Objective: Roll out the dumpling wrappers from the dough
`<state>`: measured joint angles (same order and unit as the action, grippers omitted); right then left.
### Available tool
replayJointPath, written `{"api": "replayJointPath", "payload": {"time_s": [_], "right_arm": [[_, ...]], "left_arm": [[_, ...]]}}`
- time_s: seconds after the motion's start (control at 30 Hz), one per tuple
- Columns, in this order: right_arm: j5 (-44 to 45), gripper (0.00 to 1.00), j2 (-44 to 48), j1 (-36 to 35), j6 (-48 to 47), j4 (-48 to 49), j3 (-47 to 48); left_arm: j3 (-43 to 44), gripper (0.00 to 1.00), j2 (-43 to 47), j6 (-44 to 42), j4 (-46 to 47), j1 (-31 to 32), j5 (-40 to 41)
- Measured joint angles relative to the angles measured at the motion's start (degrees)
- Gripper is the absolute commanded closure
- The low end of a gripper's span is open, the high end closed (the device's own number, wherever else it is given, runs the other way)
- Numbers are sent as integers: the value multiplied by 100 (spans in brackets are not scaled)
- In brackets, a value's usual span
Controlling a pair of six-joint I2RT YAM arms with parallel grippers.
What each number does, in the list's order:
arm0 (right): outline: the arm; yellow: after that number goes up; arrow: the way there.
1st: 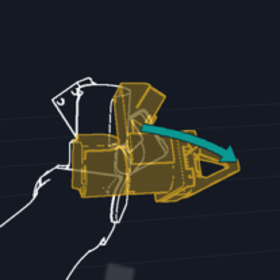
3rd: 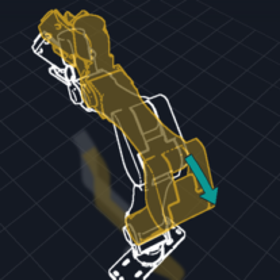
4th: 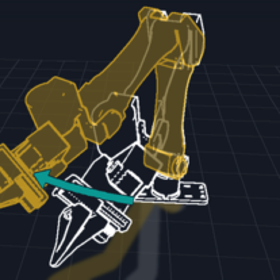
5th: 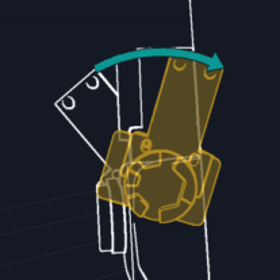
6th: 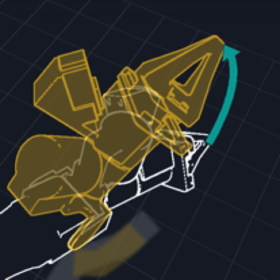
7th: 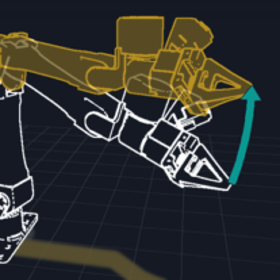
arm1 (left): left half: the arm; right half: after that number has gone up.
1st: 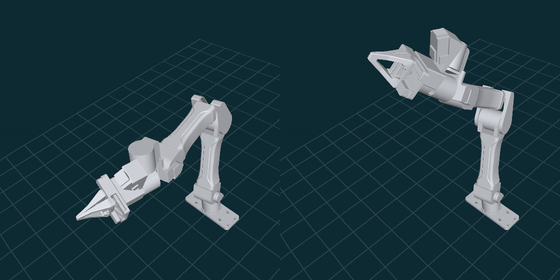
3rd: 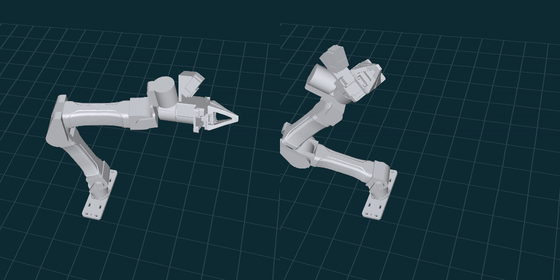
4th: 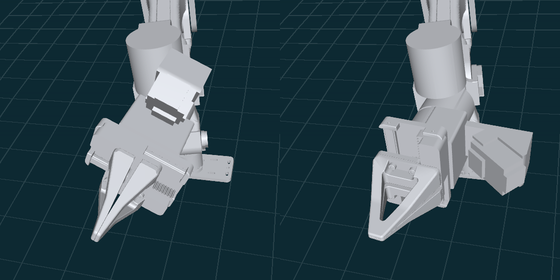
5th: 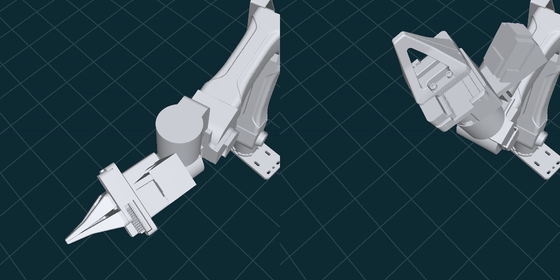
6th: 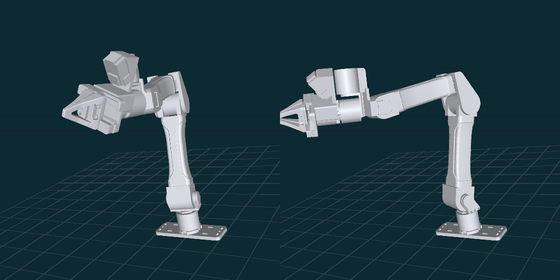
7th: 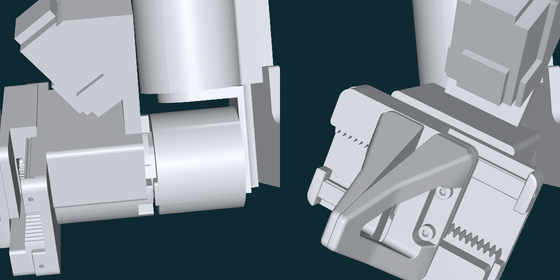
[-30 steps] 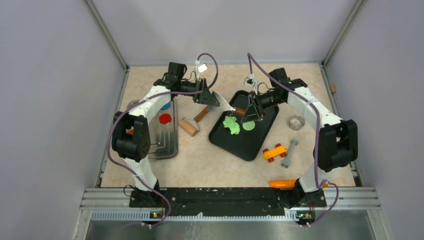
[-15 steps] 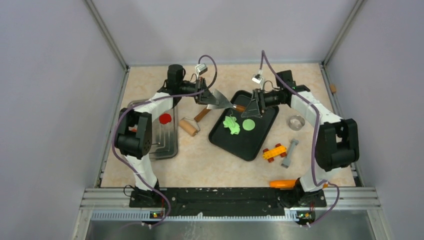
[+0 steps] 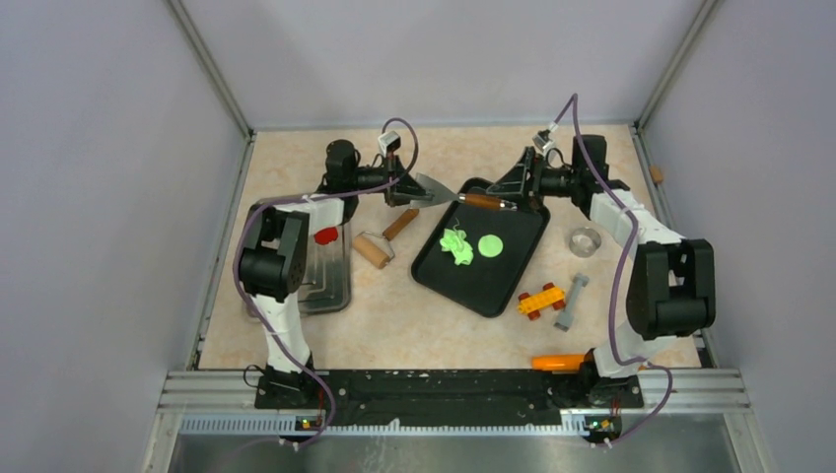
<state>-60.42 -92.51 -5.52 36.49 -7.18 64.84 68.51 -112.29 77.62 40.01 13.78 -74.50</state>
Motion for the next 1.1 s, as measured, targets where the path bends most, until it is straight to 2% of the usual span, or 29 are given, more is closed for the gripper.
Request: {"api": "replayJointPath", "payload": {"time_s": [0.27,0.67,1.1], "right_arm": [[-114,42,-98,-17,431,350,-37],[-111,52,-249,-83,461,428,-37],[-208,60,-304,-358,424,522,-35]], "left_arm": [[-13,100,-109,385,387,0,44],[-11,100,-286,632,765,-20,22],[33,100,-549,699,955,28,-109]]}}
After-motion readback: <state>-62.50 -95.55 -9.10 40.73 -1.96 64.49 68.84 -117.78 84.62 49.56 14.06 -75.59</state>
